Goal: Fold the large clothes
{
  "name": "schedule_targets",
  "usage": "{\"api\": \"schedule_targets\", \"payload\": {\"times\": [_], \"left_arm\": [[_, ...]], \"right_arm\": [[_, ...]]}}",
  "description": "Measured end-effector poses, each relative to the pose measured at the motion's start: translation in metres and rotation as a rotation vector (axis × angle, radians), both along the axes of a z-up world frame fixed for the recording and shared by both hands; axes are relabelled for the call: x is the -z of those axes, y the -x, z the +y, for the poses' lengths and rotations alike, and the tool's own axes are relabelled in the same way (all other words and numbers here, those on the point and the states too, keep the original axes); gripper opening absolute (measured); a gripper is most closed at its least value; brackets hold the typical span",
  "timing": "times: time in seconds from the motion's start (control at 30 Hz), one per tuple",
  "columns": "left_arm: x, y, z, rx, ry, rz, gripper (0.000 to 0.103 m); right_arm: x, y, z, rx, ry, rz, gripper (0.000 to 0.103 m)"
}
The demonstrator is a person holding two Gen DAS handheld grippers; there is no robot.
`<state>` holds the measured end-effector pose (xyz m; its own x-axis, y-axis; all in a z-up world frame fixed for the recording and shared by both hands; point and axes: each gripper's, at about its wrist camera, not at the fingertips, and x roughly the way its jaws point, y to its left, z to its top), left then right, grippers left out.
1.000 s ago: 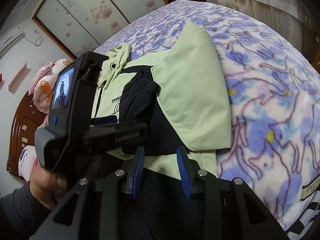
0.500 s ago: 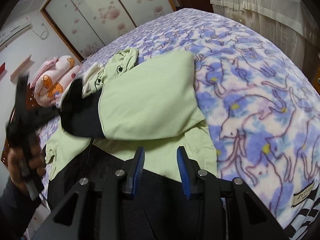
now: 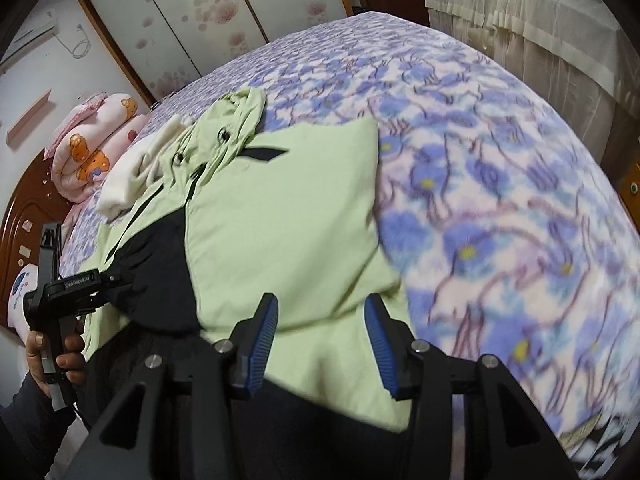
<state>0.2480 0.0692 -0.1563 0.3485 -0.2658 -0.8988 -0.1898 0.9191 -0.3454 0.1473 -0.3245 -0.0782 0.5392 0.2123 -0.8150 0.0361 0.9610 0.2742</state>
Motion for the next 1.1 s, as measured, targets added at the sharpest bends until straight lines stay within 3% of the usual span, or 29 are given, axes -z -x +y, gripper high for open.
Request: {"api": "schedule_targets", "payload": {"times": [0.13,0.33,0.57,0.6,0.63,0.67,0.7,0.73,0.87,0.93,1.0,1.07,1.1], "left_arm": [[0.008,-0.008,0.018,0.002,0.088,0.014,0.066],[0.010,-0.020,0.027,0.065,0.068,-0.004,0.066],[0.015,-0.052,0.023,0.117,0.031,-0.013,0.065],[0.014,-0.056,0.019,0.124,0.006,-0.025,0.050],[0.012,-0.057,0.018,0.130,-0.019,-0.034,0.016],[0.011,-0.061,0.013,0.148,-0.052,-0.043,0.010],[0.008,-0.063,0.011,0.155,-0.055,-0.048,0.009],[0.001,-0.065,0.008,0.146,-0.073,-0.083,0.009],[-0.020,-0.068,0.002,0.110,-0.099,-0.199,0.009],[-0.012,-0.076,0.000,0.088,-0.128,-0.174,0.010],[0.010,-0.084,0.001,0.075,-0.143,-0.089,0.016],[0.014,-0.082,0.010,0.047,-0.087,-0.080,0.017],[0.013,-0.081,0.012,0.039,-0.074,-0.077,0.025]], "right_arm": [[-0.001,-0.038,-0.008,0.006,-0.008,0.019,0.045],[0.023,-0.103,-0.017,0.021,0.012,0.076,0.045],[0.055,-0.149,-0.024,0.062,-0.049,0.161,0.045],[0.059,-0.152,-0.025,0.064,-0.062,0.168,0.045],[0.062,-0.154,-0.026,0.068,-0.078,0.166,0.045],[0.064,-0.154,-0.027,0.071,-0.082,0.158,0.043],[0.064,-0.154,-0.027,0.065,-0.075,0.150,0.020],[0.061,-0.154,-0.025,0.055,-0.045,0.132,0.005],[0.037,-0.152,-0.028,0.104,0.054,0.004,0.002],[0.044,-0.157,-0.028,0.123,0.090,0.022,0.003],[0.056,-0.162,-0.026,0.109,0.123,0.079,0.009],[0.054,-0.156,-0.033,0.119,0.079,0.097,0.013],[0.050,-0.150,-0.038,0.122,0.034,0.090,0.016]]}}
